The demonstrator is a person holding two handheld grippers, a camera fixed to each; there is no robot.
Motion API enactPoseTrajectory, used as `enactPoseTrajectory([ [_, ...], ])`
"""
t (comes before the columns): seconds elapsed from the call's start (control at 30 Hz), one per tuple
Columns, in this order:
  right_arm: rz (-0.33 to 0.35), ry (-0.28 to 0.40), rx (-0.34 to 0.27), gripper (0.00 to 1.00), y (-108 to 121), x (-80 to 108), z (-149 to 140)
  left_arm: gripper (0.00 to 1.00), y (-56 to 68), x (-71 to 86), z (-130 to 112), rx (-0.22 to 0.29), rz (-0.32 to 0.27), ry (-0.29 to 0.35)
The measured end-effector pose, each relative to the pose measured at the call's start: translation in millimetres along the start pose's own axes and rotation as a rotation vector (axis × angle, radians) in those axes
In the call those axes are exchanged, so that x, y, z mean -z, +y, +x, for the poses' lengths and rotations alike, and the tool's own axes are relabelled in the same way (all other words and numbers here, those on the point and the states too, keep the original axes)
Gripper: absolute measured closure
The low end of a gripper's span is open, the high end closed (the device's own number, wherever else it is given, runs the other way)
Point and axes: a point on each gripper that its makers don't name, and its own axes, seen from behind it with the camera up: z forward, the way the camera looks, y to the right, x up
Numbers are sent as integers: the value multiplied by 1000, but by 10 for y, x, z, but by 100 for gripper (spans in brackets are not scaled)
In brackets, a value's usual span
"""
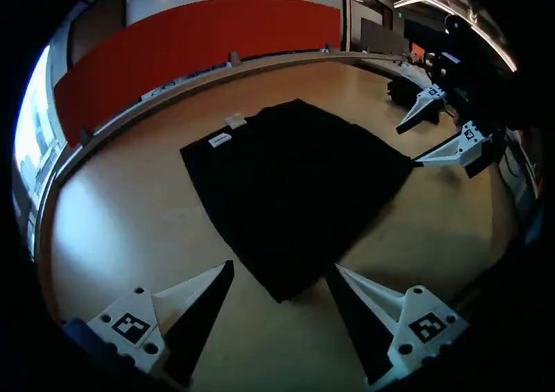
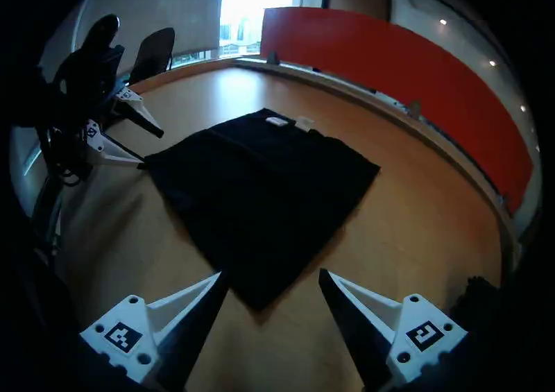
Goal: Fold towel
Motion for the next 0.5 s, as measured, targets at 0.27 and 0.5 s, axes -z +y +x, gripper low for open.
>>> enactPoseTrajectory([
  [0.27,23,-22,-1,2,-39,-45,-88,4,43,-87,-45,-4,-18,-28],
  [0.5,40,-31,-12,4,-55,-78,-106,4,52,-122,-118,18,-29,-56],
])
